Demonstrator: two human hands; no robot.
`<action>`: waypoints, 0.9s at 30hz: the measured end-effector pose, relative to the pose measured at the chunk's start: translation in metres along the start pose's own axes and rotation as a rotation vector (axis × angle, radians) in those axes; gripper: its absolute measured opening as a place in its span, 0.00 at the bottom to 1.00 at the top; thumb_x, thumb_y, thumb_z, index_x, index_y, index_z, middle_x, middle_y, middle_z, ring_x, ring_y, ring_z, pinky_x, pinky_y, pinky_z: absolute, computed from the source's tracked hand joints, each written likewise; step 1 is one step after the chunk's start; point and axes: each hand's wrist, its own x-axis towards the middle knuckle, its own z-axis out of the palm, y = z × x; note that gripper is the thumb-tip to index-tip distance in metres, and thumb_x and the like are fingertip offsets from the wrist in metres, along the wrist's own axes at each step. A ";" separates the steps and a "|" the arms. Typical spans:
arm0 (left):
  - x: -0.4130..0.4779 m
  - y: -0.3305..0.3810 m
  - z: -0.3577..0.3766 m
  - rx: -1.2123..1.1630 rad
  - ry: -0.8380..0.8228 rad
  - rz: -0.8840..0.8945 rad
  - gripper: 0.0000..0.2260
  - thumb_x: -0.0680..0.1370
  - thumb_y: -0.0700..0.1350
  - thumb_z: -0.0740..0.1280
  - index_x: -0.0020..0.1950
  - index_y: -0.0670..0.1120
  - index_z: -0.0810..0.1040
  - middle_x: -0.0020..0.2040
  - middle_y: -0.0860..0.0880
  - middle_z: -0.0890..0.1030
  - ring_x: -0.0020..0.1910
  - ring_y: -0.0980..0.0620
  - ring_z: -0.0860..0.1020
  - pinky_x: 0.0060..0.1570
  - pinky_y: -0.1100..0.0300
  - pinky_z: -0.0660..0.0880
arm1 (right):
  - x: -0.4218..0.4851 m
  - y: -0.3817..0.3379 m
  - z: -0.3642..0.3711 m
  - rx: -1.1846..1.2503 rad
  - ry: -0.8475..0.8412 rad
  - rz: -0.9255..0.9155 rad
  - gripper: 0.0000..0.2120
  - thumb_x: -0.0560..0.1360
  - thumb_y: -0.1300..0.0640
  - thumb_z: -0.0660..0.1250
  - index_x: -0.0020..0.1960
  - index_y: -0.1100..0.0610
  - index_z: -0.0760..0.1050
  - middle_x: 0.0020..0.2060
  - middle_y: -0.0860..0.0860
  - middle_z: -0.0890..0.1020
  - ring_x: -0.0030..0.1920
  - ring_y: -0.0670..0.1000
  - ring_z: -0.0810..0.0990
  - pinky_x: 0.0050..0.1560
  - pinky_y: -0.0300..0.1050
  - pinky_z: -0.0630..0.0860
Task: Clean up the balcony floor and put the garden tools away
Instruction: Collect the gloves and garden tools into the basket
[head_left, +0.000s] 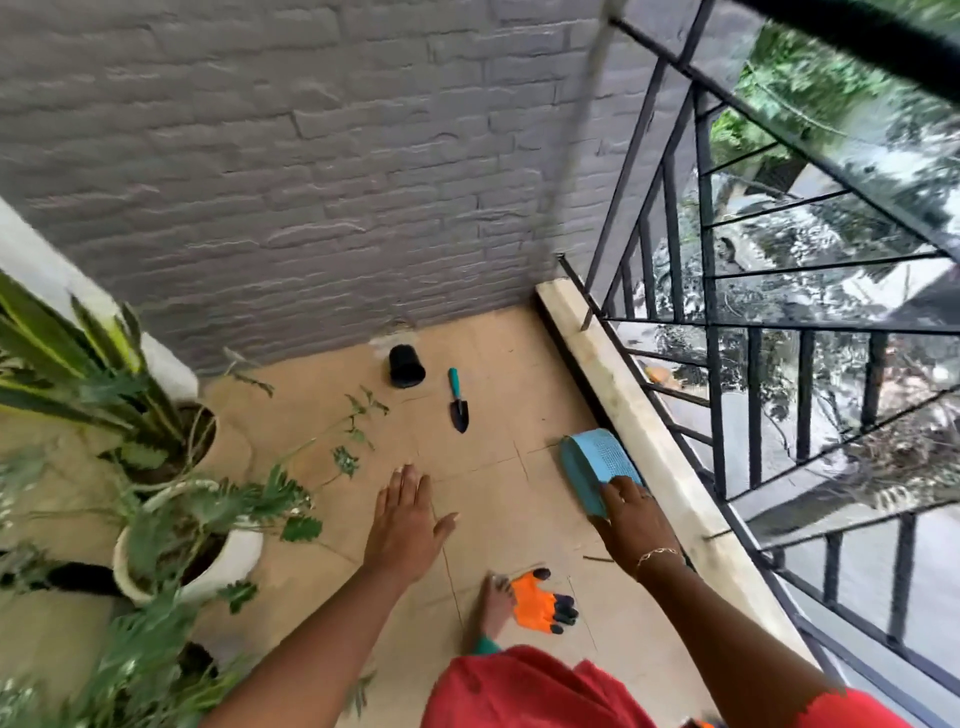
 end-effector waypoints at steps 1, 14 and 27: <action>0.015 0.001 -0.005 0.014 -0.028 0.003 0.39 0.75 0.69 0.39 0.78 0.44 0.45 0.78 0.43 0.41 0.77 0.47 0.40 0.73 0.54 0.41 | 0.010 0.001 -0.005 -0.006 -0.016 0.025 0.24 0.78 0.50 0.60 0.71 0.54 0.62 0.67 0.55 0.66 0.64 0.57 0.68 0.63 0.46 0.68; 0.160 0.038 -0.066 0.094 -0.098 0.153 0.31 0.81 0.59 0.52 0.77 0.44 0.49 0.78 0.44 0.44 0.77 0.47 0.45 0.74 0.53 0.45 | 0.093 0.020 -0.049 0.087 0.078 0.204 0.21 0.79 0.51 0.58 0.70 0.54 0.63 0.67 0.54 0.66 0.64 0.56 0.68 0.61 0.45 0.68; 0.327 0.140 -0.095 0.387 -0.394 0.603 0.28 0.79 0.57 0.58 0.73 0.42 0.60 0.75 0.42 0.59 0.74 0.45 0.56 0.71 0.54 0.56 | 0.126 0.064 -0.046 0.305 0.038 0.738 0.21 0.78 0.54 0.60 0.69 0.56 0.64 0.63 0.56 0.69 0.61 0.58 0.71 0.57 0.46 0.69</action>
